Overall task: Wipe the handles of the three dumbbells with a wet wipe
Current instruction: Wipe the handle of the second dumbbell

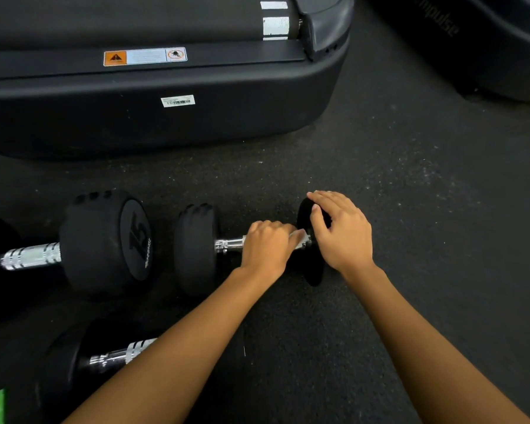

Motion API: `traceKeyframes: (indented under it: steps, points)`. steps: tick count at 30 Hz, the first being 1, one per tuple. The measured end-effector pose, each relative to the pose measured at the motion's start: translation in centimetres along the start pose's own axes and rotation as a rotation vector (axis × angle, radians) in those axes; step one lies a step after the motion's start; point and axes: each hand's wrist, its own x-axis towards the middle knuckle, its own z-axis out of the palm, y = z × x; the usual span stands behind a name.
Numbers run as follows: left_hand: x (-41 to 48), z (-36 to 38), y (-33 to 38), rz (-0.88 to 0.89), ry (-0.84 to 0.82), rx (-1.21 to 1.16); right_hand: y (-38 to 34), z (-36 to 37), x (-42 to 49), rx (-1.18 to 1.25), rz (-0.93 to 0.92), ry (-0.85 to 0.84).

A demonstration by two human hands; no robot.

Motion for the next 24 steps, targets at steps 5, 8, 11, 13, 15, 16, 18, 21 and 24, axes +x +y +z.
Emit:
traceKeyframes:
  steps: [5,8,11,13,15,16,18,21,24]
  points:
    - [-1.2,-0.5,-1.1,0.023,0.058,0.006,0.2,0.1,-0.2,0.001,0.006,0.007]
    - [-0.4,-0.8,-0.8,-0.138,-0.042,0.104,0.1,0.1,-0.2,0.001,0.009,0.003]
    - [0.9,-1.2,0.9,-0.152,-0.121,0.135,-0.1,0.1,0.0,-0.001,0.016,-0.001]
    - [1.0,-1.1,1.5,-0.098,-0.141,0.102,-0.1,0.0,0.0,-0.003,0.016,-0.002]
    - [0.5,-1.0,1.1,-0.041,-0.132,0.06,0.0,0.0,0.0,0.0,0.014,-0.001]
    - [0.3,-0.9,0.7,-0.033,-0.125,0.047,0.0,0.0,0.0,0.0,0.013,0.001]
    - [0.3,-1.2,-0.2,-0.07,-0.142,0.055,0.1,0.0,-0.2,-0.001,0.009,0.007]
    - [1.5,-1.7,0.0,-0.18,-0.285,0.104,0.0,0.0,-0.2,-0.004,0.01,0.006]
    - [2.4,-1.9,1.7,-0.151,-0.36,0.111,-0.1,0.0,-0.1,-0.005,0.016,0.0]
